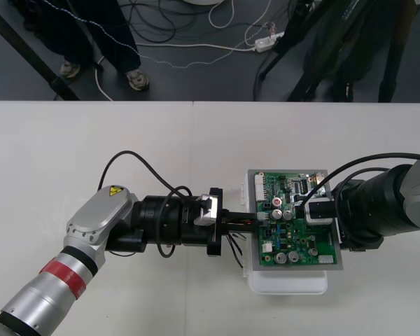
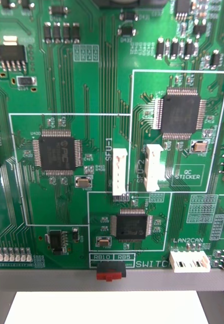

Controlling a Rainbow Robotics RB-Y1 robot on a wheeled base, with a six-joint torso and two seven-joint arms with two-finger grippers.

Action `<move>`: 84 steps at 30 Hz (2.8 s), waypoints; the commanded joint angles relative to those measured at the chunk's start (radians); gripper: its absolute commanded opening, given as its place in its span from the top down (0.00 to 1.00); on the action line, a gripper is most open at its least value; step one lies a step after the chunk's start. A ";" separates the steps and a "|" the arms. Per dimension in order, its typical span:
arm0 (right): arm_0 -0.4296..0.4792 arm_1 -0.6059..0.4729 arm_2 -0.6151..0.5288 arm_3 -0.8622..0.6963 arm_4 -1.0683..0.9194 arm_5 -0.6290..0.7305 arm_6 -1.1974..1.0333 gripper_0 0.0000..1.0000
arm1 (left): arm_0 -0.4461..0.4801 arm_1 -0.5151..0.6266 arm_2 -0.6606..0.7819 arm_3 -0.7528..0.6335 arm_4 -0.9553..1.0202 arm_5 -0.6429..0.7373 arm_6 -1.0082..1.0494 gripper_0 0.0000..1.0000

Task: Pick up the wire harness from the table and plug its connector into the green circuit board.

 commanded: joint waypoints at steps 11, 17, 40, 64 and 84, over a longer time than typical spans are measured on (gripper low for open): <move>0.006 0.008 0.012 -0.036 0.005 0.006 -0.025 0.00 | 0.009 -0.039 -0.035 -0.044 0.006 0.009 -0.066 0.76; 0.006 0.008 0.012 -0.036 0.006 0.006 -0.025 0.00 | 0.011 -0.032 -0.037 -0.044 0.015 0.009 -0.066 0.30; 0.006 0.008 0.012 -0.036 0.001 0.006 -0.024 0.00 | 0.011 0.200 -0.009 -0.148 0.070 0.027 -0.017 0.24; 0.005 -0.115 -0.071 -0.036 -0.114 -0.005 0.021 0.00 | 0.013 0.603 0.144 -0.500 0.136 0.026 0.382 0.24; 0.005 -0.110 -0.480 -0.036 -0.701 -0.112 0.053 0.00 | 0.011 0.810 0.312 -0.780 0.138 0.073 0.772 0.24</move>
